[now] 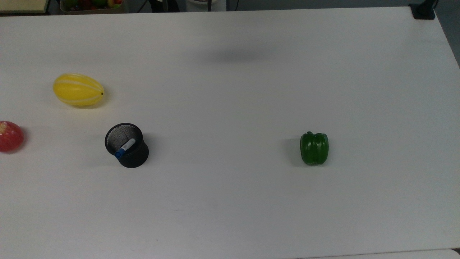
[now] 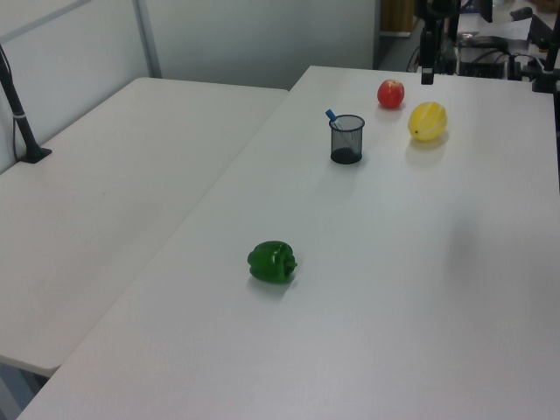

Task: Take marker pen

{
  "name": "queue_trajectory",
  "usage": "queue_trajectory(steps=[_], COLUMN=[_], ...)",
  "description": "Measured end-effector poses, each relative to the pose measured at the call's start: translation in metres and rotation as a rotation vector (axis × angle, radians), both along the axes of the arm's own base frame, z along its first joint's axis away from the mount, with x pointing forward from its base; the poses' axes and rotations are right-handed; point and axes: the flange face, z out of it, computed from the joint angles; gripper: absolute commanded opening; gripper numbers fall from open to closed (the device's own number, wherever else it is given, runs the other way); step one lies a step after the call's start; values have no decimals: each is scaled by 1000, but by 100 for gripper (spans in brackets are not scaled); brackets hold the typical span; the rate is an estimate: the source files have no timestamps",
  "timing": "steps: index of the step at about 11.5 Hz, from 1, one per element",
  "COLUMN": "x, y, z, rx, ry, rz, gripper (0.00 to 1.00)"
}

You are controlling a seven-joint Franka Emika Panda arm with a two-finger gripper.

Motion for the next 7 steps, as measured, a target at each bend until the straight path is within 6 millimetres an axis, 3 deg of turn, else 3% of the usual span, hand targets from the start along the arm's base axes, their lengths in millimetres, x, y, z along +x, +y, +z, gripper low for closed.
queue_trajectory(steps=[7], x=[0], y=[-5], z=[0], rx=[0], ry=[0], rz=[-10], gripper=[100])
